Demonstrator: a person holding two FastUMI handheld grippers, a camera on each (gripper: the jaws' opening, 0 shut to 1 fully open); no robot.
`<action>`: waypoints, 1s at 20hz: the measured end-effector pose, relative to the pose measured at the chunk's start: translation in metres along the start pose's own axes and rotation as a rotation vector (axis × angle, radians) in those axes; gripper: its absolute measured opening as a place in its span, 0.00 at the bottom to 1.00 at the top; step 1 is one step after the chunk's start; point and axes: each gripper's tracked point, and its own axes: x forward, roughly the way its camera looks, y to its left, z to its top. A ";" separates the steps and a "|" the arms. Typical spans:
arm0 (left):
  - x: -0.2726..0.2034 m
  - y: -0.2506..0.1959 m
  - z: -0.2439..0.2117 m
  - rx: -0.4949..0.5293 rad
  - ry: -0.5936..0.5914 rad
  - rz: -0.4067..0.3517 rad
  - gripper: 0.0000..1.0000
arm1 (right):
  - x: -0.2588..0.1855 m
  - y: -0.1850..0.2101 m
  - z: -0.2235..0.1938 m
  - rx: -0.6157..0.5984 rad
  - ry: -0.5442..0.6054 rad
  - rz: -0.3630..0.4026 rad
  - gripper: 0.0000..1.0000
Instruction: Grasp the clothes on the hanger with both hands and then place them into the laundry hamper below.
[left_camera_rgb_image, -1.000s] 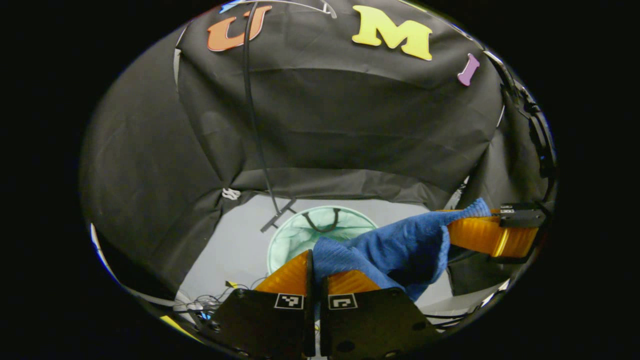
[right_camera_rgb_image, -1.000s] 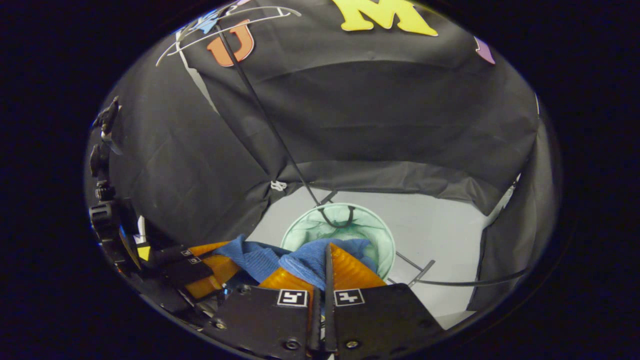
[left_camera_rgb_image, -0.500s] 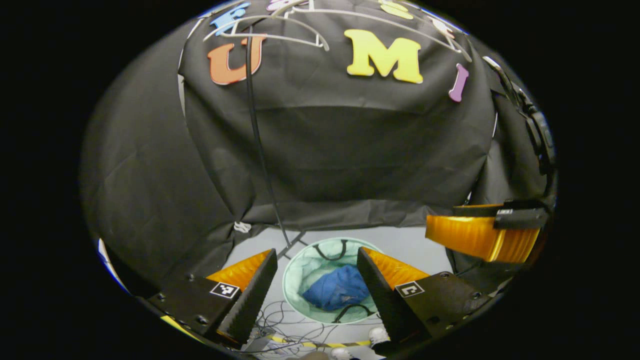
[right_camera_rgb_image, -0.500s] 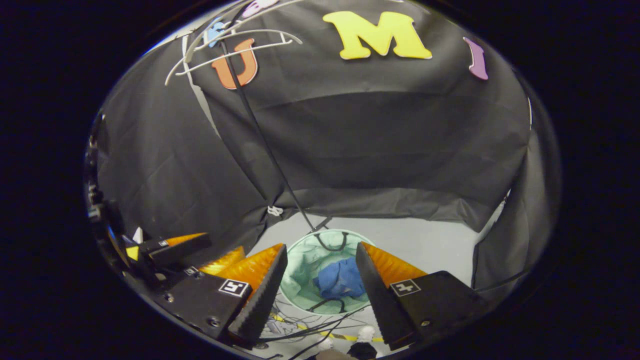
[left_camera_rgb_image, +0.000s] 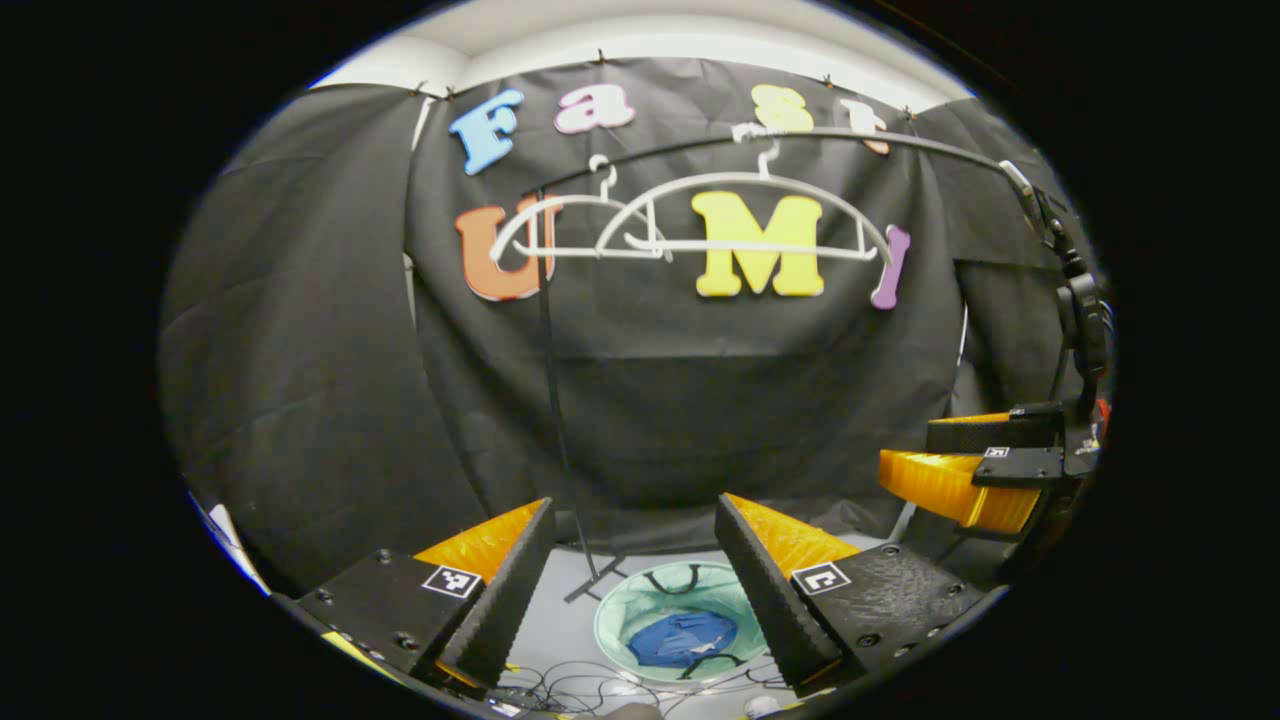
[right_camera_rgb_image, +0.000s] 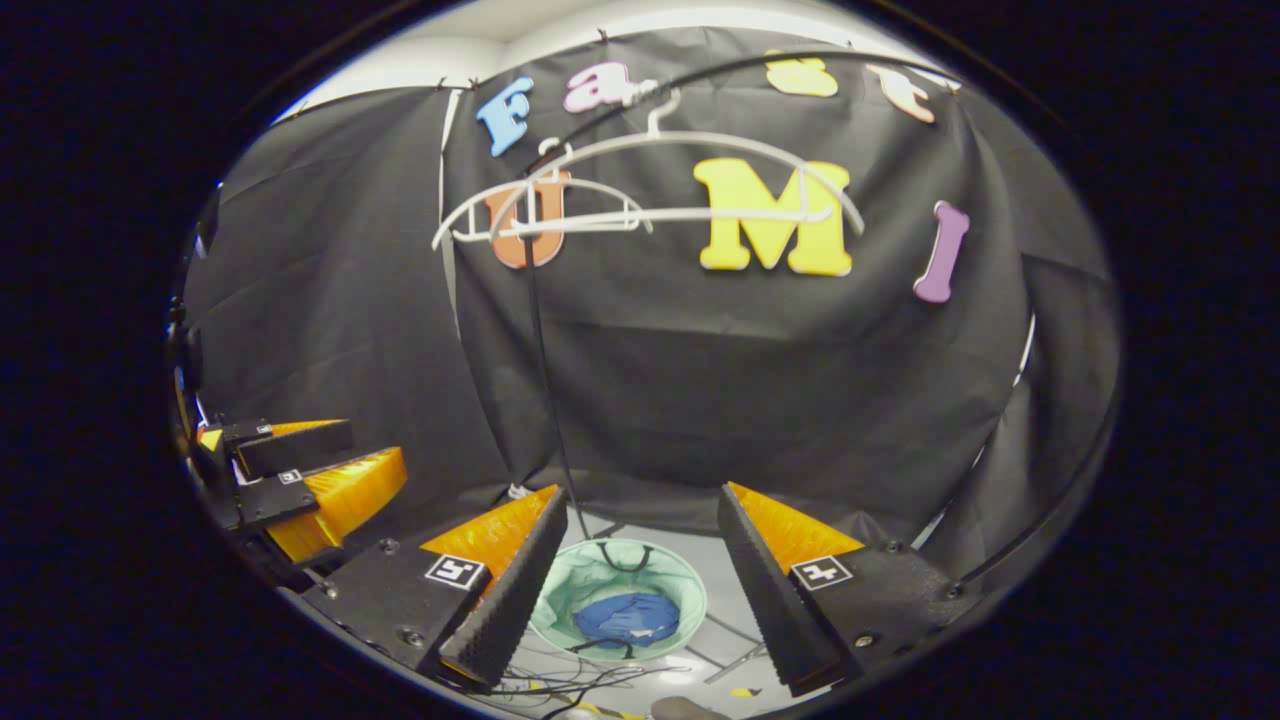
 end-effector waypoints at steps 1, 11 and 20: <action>-0.020 0.002 0.014 0.001 -0.037 -0.003 0.94 | -0.022 0.002 0.013 -0.006 -0.037 0.001 0.96; -0.163 0.022 0.093 -0.012 -0.283 -0.008 1.00 | -0.209 -0.025 0.097 0.019 -0.338 -0.153 1.00; -0.220 0.024 0.126 -0.018 -0.365 0.047 1.00 | -0.278 -0.069 0.120 0.078 -0.474 -0.212 0.99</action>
